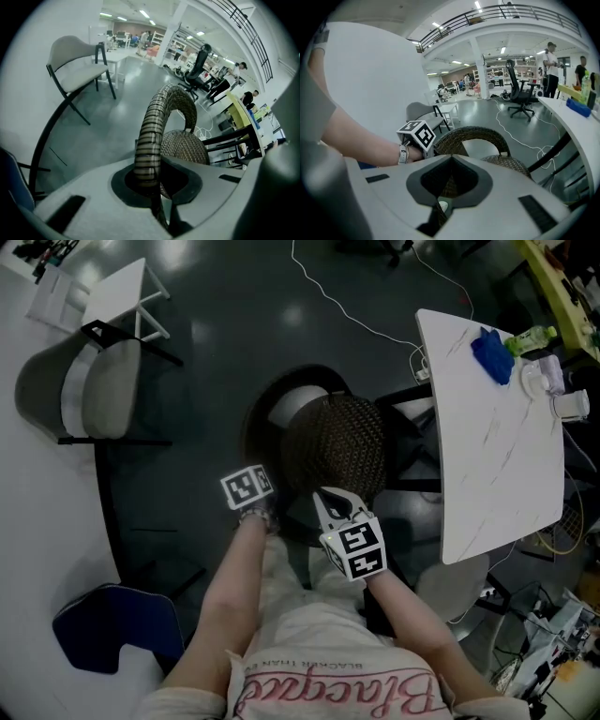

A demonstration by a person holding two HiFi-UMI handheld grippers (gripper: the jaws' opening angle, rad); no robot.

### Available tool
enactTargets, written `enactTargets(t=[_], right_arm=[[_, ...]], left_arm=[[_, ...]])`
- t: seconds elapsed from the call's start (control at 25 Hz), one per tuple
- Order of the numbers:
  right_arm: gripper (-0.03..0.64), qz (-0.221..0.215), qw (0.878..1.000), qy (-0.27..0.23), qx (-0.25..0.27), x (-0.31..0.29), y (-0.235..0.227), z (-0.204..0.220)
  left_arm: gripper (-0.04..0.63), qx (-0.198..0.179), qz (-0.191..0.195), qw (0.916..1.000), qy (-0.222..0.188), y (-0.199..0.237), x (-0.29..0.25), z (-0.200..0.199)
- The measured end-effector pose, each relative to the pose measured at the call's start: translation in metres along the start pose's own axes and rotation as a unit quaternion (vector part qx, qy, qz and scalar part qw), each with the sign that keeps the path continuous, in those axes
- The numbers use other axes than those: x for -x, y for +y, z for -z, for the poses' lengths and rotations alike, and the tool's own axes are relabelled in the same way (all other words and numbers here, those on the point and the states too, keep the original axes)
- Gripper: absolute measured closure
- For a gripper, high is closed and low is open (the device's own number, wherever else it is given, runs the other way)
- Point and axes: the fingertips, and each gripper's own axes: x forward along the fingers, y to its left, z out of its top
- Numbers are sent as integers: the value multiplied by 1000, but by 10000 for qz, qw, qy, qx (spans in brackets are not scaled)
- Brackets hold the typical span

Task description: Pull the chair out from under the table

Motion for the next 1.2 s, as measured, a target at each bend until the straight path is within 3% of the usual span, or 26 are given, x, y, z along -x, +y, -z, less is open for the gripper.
enactTargets(t=[0.56, 0.92, 1.04, 1.2], right_arm=[[612, -151, 9994, -8, 323, -20, 51, -13], [612, -71, 9986, -28, 516, -14, 64, -16], [612, -26, 9984, -57, 555, -10, 64, -15], [612, -12, 9978, -143, 640, -4, 67, -19]], left_arm=[[560, -34, -33, 10000, 29, 85, 26, -9], [557, -176, 16, 9998, 46, 94, 28, -7], [514, -484, -5, 9987, -150, 95, 32, -11], [404, -936, 265, 9941, -477, 82, 50, -23]])
